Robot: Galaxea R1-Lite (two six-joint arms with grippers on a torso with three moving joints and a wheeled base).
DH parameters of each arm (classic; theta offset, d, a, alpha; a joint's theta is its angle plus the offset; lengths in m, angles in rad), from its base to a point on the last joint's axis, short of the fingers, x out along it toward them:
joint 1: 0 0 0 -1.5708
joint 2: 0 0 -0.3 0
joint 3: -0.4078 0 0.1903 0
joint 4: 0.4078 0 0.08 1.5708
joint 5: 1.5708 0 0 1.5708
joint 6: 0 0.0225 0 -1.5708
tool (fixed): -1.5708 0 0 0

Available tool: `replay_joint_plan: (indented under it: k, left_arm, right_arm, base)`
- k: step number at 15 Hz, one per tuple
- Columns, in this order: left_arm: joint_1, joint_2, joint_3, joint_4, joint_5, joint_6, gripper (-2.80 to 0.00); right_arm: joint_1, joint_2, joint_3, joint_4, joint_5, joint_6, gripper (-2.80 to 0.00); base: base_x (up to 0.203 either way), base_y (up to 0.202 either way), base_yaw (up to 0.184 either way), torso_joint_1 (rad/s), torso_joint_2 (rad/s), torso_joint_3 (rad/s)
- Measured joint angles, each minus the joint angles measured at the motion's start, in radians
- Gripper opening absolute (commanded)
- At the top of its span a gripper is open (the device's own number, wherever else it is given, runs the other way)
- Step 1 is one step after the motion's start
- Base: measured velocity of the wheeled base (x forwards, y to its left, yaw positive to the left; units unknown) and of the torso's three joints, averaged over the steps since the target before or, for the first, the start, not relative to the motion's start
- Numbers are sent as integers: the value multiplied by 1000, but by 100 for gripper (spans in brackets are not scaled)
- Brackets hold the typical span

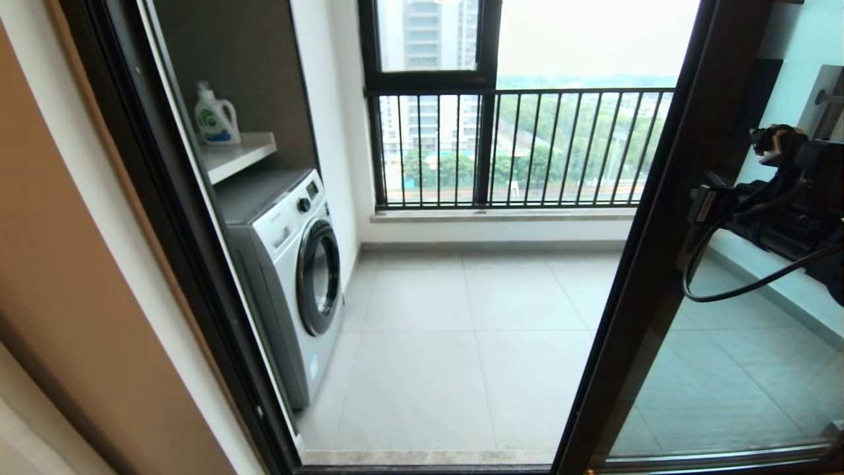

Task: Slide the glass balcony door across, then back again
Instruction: Open the slid door

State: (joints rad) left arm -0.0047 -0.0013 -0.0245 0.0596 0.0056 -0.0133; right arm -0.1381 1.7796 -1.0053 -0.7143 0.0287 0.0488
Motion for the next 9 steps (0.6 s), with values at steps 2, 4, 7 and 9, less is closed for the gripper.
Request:
replay_joint_plan:
  k: [2,4,7,9]
  left_arm:
    - [0,0,0,0,0,0,-280]
    - [0,0,0,0,0,0,-280]
    - [0,0,0,0,0,0,-280]
    - [0,0,0,0,0,0,-280]
  right_arm:
    - [-16,0,1,0,2,-1,-280]
    - [-32,1,3,0,10,-1,-280]
    - [-49,2,5,0,13,-1,-280]
    - [-53,2,5,0,14,-1,-280]
  base:
    - [0,0,0,0,0,0]
    - [0,0,0,0,0,0]
    - [0,0,0,0,0,0]
    - [0,0,0,0,0,0]
